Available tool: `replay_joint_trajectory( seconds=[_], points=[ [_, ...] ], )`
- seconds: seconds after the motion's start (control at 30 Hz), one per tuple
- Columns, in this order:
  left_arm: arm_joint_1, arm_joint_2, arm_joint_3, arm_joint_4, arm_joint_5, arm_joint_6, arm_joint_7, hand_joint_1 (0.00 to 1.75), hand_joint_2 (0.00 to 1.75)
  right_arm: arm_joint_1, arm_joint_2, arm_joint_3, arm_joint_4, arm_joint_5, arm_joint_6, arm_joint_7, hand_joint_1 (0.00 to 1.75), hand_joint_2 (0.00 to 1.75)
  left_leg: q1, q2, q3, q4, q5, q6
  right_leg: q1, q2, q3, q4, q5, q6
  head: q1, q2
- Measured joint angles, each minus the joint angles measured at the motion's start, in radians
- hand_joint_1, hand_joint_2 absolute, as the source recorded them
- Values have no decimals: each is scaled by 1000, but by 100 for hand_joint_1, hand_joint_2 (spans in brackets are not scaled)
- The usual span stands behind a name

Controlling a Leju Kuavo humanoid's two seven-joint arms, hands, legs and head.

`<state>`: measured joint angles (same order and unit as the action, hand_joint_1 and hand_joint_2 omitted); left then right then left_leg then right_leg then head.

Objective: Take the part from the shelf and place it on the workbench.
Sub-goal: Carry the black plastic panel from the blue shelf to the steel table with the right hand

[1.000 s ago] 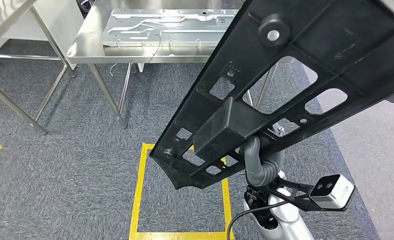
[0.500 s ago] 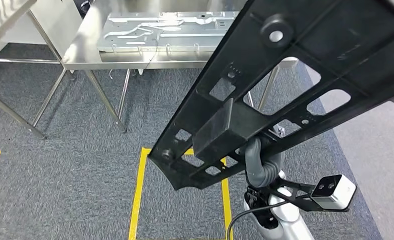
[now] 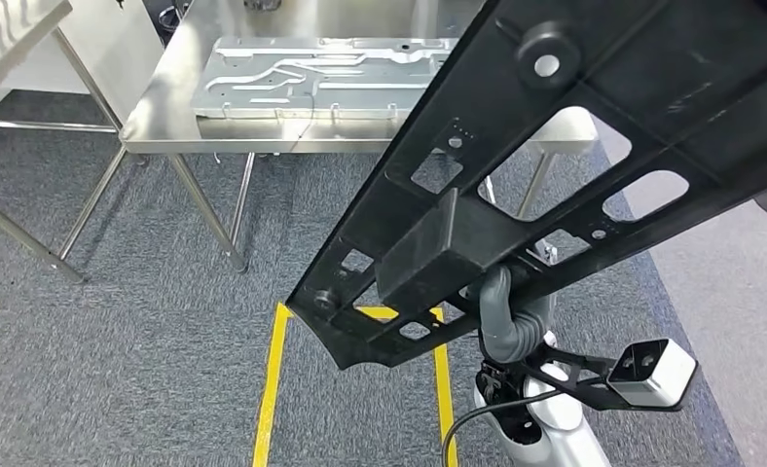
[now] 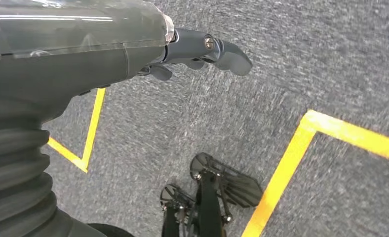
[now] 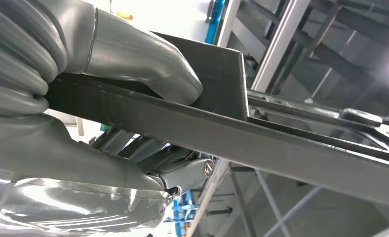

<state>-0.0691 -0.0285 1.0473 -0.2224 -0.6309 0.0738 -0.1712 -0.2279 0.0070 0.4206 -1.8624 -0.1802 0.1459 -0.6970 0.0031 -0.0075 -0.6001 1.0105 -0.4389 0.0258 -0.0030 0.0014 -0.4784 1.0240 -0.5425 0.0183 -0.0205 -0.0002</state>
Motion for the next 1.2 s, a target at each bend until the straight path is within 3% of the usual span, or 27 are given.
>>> replay_joint_trajectory(
  seconds=[0.07, 0.13, 0.17, 0.2, 0.23, 0.3, 0.37, 0.47, 0.53, 0.57, 0.63, 0.7, 0.73, 0.8, 0.87, 1.0, 1.07, 1.17, 1.2],
  points=[
    [0, 0, 1, 0, 0, 1, 0, 0, 175, -3, 0, -1, 0, -2, 3, 0, 175, 175, 1, -1, 19, -9, -8, 10, -2, 0, -61, 101, -26, 6, 0, 0],
    [-1, 0, 4, 0, 1, 1, -1, 0, 175, -4, -1, -3, 3, -8, 10, 0, 175, 175, 0, -1, 35, -11, -22, 14, -3, 0, -154, 227, -73, 7, 0, 0],
    [0, 0, 5, 0, 2, 1, -1, 0, 175, -4, -1, -5, 6, -12, 14, 0, 175, 175, -1, -2, 44, -11, -30, 15, -3, 0, -189, 262, -85, 7, 0, 0],
    [1, 0, 6, 0, 2, 1, -2, 0, 175, -4, -1, -8, 8, -15, 18, 0, 175, 175, -1, -2, 56, -11, -39, 14, -3, 0, -209, 264, -77, 8, 0, 0],
    [2, 0, 6, 0, 2, 1, -3, 0, 175, -2, -1, -12, 10, -16, 23, 0, 175, 175, -1, -3, 70, -11, -48, 13, -3, 0, -210, 228, -46, 7, 0, 0],
    [3, -1, 7, 0, 1, 0, -6, 0, 175, 9, 1, -19, 8, -5, 33, 0, 175, 175, -2, -4, 98, -11, -69, 8, -2, -1, -180, 96, 58, 1, 0, 0],
    [3, -1, 8, 0, -1, 0, -8, 0, 175, 29, 10, -23, -4, 21, 38, 0, 175, 175, -2, -6, 113, -13, -86, -2, 5, -2, -157, 12, 109, -9, 1, 0],
    [3, -1, 11, 0, -6, -2, -7, 0, 175, 53, 26, -25, -33, 51, 34, 0, 175, 175, -2, -4, 130, -6, -96, -22, 7, 1, -136, -10, 104, -29, 0, 0],
    [0, -2, 12, 0, -10, -4, -7, 0, 175, 59, 35, -25, -52, 58, 33, 0, 175, 175, 0, -1, 122, 42, -110, -29, 3, 1, -110, -17, 98, -40, 0, 0],
    [-3, -2, 13, 0, -11, -5, -6, 0, 175, 62, 38, -25, -60, 59, 34, 0, 175, 175, 2, 0, 96, 92, -127, -33, 1, 0, -100, -19, 93, -43, 0, 0],
    [-4, -3, 15, 0, -12, -5, -6, 0, 175, 69, 42, -26, -71, 59, 37, 0, 175, 175, 5, 1, 13, 219, -177, -43, 2, 0, -85, -19, 79, -47, 0, 0],
    [0, -3, 17, 0, -13, -4, -6, 0, 175, 79, 44, -28, -75, 59, 39, 0, 175, 175, 8, 1, -49, 272, -196, -48, 1, 2, -68, -18, 63, -46, 0, 0],
    [1, -3, 18, 0, -15, -4, -6, 0, 175, 83, 44, -29, -77, 59, 40, 0, 175, 175, 9, 1, -55, 247, -174, -48, 1, 4, -57, -18, 55, -44, 0, 0],
    [3, -3, 20, 0, -19, -4, -6, 0, 175, 86, 46, -32, -81, 62, 44, 0, 175, 175, 10, 2, -27, 124, -75, -45, -1, 4, -33, -19, 37, -38, 0, 0],
    [3, -3, 21, 0, -23, -4, -6, 0, 175, 88, 50, -36, -87, 67, 49, 0, 175, 175, 4, 6, -5, 33, -19, -36, -1, 5, -16, -21, 22, -27, 0, 0],
    [4, -2, 21, 0, -28, -5, -6, 0, 175, 97, 55, -43, -106, 75, 51, 0, 175, 175, 2, 4, 12, 9, -6, -4, 1, 4, -11, 1, 21, 1, 0, 0],
    [2, -2, 22, 0, -30, -7, -5, 0, 175, 98, 56, -46, -114, 76, 52, 0, 175, 175, 5, 2, 29, 0, -9, 5, 0, 3, -52, 75, 6, 9, 0, 0],
    [1, -1, 22, 0, -30, -8, -3, 0, 175, 100, 56, -50, -116, 76, 53, 0, 175, 175, 3, 1, 43, -3, -25, 12, -3, 2, -176, 247, -67, 17, 0, 0],
    [1, -1, 22, 0, -30, -8, -3, 0, 175, 100, 56, -50, -116, 75, 53, 0, 175, 175, 1, 1, 49, -3, -32, 13, -3, 2, -205, 270, -76, 17, 0, 0]
  ],
)
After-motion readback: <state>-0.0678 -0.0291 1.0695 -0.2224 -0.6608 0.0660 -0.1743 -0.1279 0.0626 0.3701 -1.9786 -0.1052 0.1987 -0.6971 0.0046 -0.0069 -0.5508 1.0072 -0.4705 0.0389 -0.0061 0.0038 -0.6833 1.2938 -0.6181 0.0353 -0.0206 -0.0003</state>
